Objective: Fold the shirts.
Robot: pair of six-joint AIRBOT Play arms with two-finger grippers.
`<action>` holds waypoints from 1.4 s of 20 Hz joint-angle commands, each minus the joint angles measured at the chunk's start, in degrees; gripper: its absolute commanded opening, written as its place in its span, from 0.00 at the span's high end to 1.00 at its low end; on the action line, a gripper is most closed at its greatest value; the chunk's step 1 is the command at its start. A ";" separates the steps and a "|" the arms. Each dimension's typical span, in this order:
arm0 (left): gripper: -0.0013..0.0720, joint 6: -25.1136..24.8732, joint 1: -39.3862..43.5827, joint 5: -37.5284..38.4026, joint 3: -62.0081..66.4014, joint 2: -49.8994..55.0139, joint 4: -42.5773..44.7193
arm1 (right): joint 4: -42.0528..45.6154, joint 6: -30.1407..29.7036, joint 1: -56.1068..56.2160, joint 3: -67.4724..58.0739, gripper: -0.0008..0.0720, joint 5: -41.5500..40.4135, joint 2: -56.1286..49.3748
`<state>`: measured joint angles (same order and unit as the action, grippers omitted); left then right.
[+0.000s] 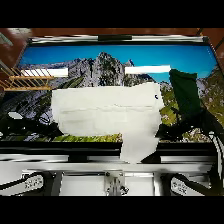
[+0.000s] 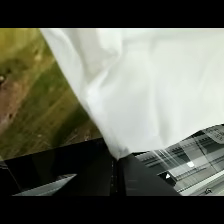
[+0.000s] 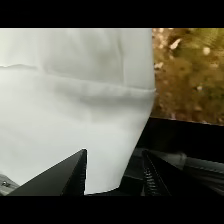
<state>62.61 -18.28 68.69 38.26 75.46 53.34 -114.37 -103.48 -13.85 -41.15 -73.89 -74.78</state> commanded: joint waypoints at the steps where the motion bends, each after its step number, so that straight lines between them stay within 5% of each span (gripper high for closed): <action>1: 0.94 0.02 -0.02 0.79 0.85 -0.04 -0.09 | 0.68 0.39 0.04 -0.26 0.38 0.39 -2.40; 6: 0.94 0.04 -0.02 0.98 0.85 -0.04 -0.09 | -3.21 0.76 0.11 -0.26 0.41 2.19 -5.03; 7: 0.94 0.13 -0.02 0.98 0.85 -0.04 -0.09 | -3.91 0.72 0.11 -0.26 0.49 2.08 -5.42; 9: 0.94 0.20 -0.02 0.98 0.87 -0.04 -0.09 | -4.28 -0.17 0.09 -0.31 0.89 0.98 -5.22; 10: 0.94 0.00 -0.02 0.98 0.87 -0.04 -0.09 | -5.25 -2.69 0.09 -0.55 0.92 -0.17 -4.79; 13: 0.95 -2.64 -0.02 2.08 2.49 -0.09 -0.09 | -7.32 -6.32 0.09 -4.83 0.92 -2.84 -1.75; 18: 0.95 -0.55 0.11 3.52 14.08 0.35 -0.13 | -12.26 -1.38 0.52 -17.35 0.93 -0.42 -1.51; 28: 0.95 8.37 1.20 3.54 43.28 17.73 -4.61 | -13.42 5.22 4.72 -48.43 0.93 5.11 -21.86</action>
<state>68.45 -17.67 72.47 73.71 87.72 50.17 -127.07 -100.64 -9.63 -81.76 -70.30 -90.85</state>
